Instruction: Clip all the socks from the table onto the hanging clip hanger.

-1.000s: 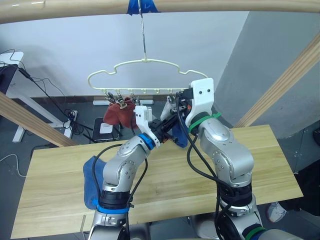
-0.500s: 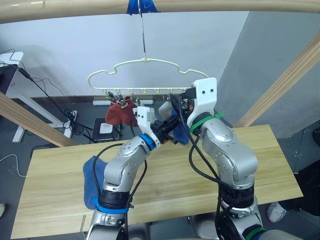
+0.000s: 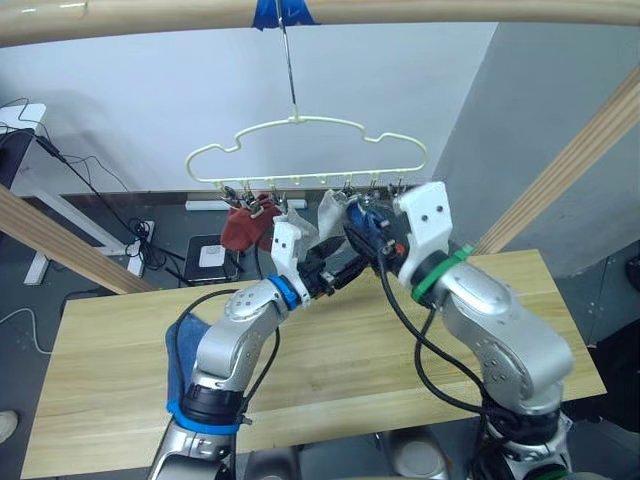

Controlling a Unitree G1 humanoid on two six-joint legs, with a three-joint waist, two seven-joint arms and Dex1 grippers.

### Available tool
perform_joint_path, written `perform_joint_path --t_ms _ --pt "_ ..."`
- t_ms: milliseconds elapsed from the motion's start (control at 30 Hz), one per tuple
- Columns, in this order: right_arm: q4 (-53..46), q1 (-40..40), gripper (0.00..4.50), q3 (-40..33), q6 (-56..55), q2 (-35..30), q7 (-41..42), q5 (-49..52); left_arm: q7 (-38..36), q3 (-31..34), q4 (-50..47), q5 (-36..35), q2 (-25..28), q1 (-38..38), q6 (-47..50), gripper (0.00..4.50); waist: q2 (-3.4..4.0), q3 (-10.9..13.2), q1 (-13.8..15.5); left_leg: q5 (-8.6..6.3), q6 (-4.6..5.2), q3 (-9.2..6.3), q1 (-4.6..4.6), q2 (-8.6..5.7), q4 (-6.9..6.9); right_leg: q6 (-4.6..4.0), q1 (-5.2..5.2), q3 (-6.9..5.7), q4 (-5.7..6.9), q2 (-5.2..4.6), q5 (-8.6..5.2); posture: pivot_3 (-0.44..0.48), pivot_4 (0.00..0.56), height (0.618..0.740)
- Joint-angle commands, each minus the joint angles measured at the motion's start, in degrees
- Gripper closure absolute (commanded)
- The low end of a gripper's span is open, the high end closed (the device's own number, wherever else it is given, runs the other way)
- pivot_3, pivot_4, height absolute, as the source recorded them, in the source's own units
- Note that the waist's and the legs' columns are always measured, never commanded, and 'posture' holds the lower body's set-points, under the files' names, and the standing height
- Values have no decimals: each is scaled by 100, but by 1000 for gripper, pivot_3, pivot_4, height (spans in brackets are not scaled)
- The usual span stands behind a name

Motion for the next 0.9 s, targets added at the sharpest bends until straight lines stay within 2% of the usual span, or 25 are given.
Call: perform_joint_path --t_ms 33,167,433,533,633,900 --pt "-514 227 1331 -143 -545 -166 144 73 -476 19 -522 -196 255 37 -140 1074 -1 0 0 0 0 2 0 -1 1 0 0 2 0 -1 0 -281 281 740" --pt "-507 385 1331 -264 -862 -385 -50 -143 -1324 65 -978 -467 987 149 -71 1074 -1 1 -6 0 0 7 4 0 1 1 1 6 2 0 -1 -279 281 740" --pt "-168 415 1331 -153 -1078 -294 -473 -499 -1917 560 -1335 -1074 1891 -88 311 1074 -2 1 10 0 -1 4 2 3 0 2 0 3 1 1 -1 -262 279 740" --pt "-97 397 1331 -111 -1084 -237 -563 -584 -1898 672 -1438 -1244 2030 -184 494 1074 -1 1 15 0 -1 3 0 3 0 2 0 4 -1 -2 -1 -262 279 740" --pt "53 344 1846 -135 -1101 -109 -687 -677 -1844 753 -1472 -1320 2103 -336 608 1052 -2 1 17 0 -1 1 1 3 0 2 0 6 -2 -4 -1 -247 279 740" --pt "507 129 1846 -143 -1091 167 -1109 -1033 -1794 699 -1438 -1239 2106 -423 583 1052 -1 1 20 1 -1 -1 2 4 0 2 -1 5 1 -3 -1 -246 277 740"
